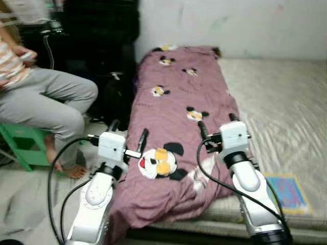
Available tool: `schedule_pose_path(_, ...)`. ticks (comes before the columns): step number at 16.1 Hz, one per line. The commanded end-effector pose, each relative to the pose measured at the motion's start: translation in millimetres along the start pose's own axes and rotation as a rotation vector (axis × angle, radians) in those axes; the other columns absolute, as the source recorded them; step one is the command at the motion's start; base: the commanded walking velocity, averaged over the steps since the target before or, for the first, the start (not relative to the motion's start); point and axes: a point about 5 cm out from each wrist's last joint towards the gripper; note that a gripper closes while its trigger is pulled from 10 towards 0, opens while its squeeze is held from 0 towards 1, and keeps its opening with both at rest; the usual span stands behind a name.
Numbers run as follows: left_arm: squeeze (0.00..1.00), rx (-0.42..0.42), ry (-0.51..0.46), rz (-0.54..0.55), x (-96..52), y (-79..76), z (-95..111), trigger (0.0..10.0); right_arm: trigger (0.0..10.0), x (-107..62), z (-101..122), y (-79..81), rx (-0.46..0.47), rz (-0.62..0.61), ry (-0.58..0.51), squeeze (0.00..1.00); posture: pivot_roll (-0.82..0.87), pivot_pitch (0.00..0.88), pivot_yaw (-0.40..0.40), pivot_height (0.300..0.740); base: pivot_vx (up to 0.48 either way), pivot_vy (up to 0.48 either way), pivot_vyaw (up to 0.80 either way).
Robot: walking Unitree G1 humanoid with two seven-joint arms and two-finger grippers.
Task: Clean up the room
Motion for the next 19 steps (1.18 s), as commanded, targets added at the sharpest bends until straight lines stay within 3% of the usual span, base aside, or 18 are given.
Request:
schedule_pose_path(1, 0.0, 0.02, 0.004, 0.026, 0.3, 6.2, 1, 10.0, 10.0, 1.3, 3, 5.4, 0.007, 0.016, -0.016, 0.0, -0.09, 0.0, -0.001, 0.74, 0.0, 0.0, 0.0)
schedule_pose_path(5, 0.0, 0.065, -0.006, 0.053, 2.7, 10.2, 2, 10.0, 10.0, 5.5, 4, 5.0, 0.004, 0.012, -0.021, 0.0, -0.08, 0.0, 0.009, 0.74, 0.0, 0.0, 0.0)
schedule_pose_path(9, 0.0, 0.148, -0.047, 0.063, 13.9, 8.9, 8, 10.0, 10.0, 12.6, 3, 2.2, -0.028, 0.026, -0.027, 0.0, -0.06, 0.0, -0.046, 0.74, 0.0, 0.0, 0.0)
schedule_pose_path(12, 0.0, 0.125, -0.031, 0.067, 11.0, 8.1, 5, 10.0, 10.0, 14.0, 3, 6.9, -0.019, 0.029, -0.03, 0.0, -0.06, 0.0, -0.024, 0.74, 0.0, 0.0, 0.0)
schedule_pose_path(19, 0.0, 0.085, -0.005, 0.071, 9.6, 9.8, 0, 10.0, 10.0, 8.8, 0, 3.5, 0.01, -0.018, -0.011, 0.0, -0.09, 0.0, 0.005, 0.74, 0.0, -0.311, 0.0)
Point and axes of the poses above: a point about 5 cm out from each wrist's last joint towards the gripper, its own x axis pointing out of the wrist towards the gripper, its own z axis along the axis of the wrist's last joint, y = z × x, and after that the axes turned 13 degrees about -x, right-handed
